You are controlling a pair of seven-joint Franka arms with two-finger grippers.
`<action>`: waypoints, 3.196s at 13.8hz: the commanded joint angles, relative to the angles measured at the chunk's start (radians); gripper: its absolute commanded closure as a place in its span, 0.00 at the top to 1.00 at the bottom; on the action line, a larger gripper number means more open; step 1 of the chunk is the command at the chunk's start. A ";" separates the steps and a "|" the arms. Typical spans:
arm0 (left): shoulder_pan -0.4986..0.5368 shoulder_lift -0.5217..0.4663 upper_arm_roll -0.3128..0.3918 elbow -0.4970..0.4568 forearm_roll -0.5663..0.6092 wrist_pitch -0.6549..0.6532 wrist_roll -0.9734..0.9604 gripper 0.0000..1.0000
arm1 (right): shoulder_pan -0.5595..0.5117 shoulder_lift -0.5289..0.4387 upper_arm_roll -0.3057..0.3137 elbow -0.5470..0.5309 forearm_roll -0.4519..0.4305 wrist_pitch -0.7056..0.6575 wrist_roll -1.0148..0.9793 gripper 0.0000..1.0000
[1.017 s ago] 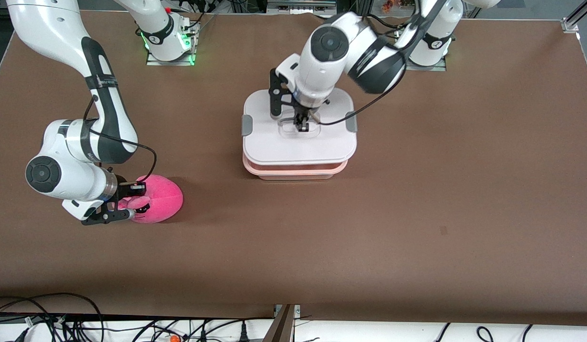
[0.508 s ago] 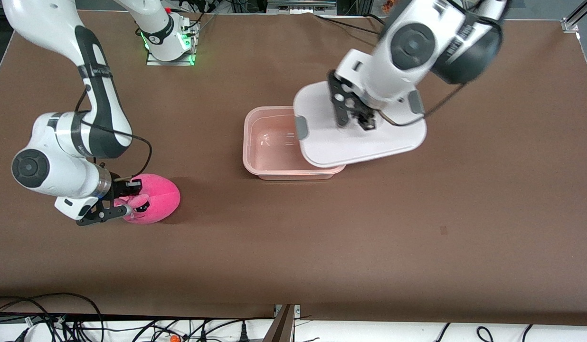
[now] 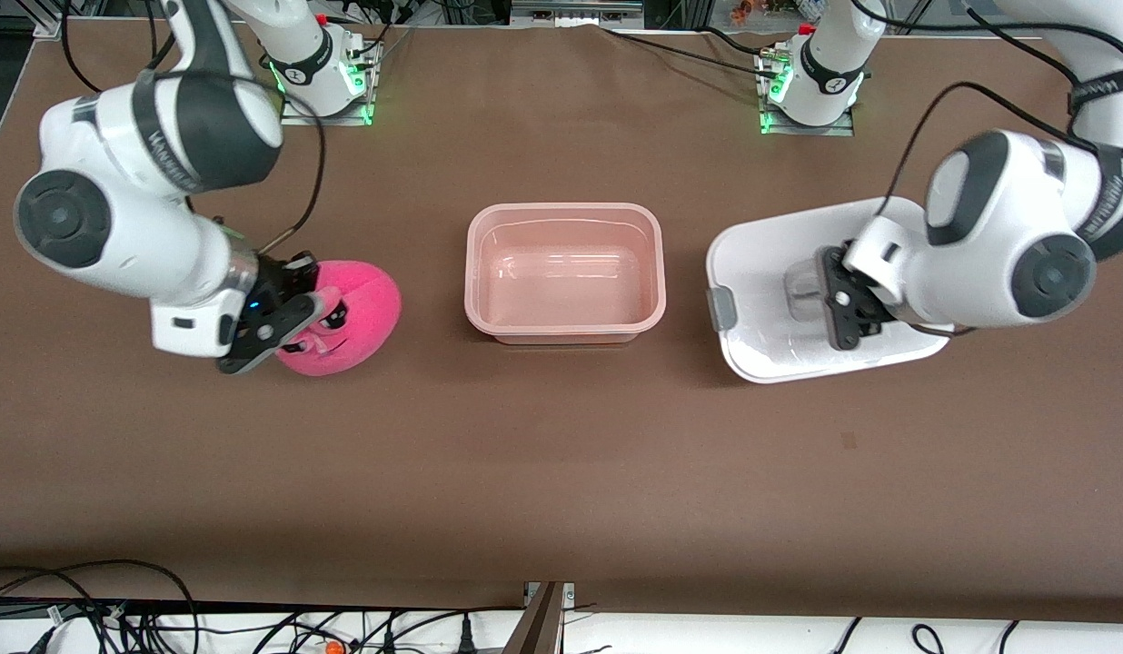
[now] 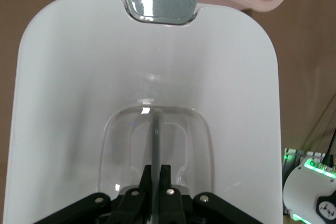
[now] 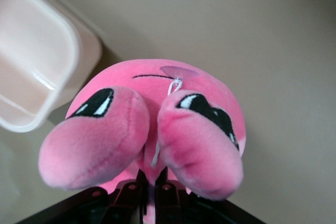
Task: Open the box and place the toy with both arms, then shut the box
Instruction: 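Carry the pink toy into the open pink box with the right gripper, then open the right gripper to release the toy and lift it away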
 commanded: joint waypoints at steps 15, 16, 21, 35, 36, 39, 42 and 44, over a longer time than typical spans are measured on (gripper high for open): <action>-0.102 0.166 -0.041 0.186 0.138 -0.028 0.041 0.00 | 0.495 0.207 0.083 0.144 -0.317 0.014 -0.072 0.00; -0.099 0.166 -0.034 0.187 0.139 -0.026 0.041 0.00 | 0.499 0.224 0.083 0.140 -0.331 0.015 -0.064 0.00; -0.056 0.204 -0.031 0.187 0.129 -0.019 0.047 0.00 | 0.524 0.313 0.082 0.135 -0.385 0.047 -0.012 0.00; -0.038 0.206 -0.038 0.189 -0.072 -0.075 0.126 0.00 | 0.539 0.396 0.083 0.129 -0.449 0.363 0.425 1.00; -0.048 0.206 -0.038 0.189 -0.053 -0.075 0.123 0.00 | 0.527 0.379 0.080 0.130 -0.405 0.349 0.425 1.00; -0.058 0.204 -0.041 0.190 -0.054 -0.075 0.090 0.00 | 0.435 0.258 0.056 0.132 -0.354 0.277 0.425 1.00; -0.099 0.197 -0.061 0.198 -0.063 -0.075 -0.018 0.00 | 0.300 0.119 0.056 0.124 -0.295 0.262 0.425 1.00; -0.131 0.193 -0.064 0.219 -0.066 -0.077 -0.077 0.00 | 0.224 0.039 0.034 0.120 -0.199 0.149 0.418 1.00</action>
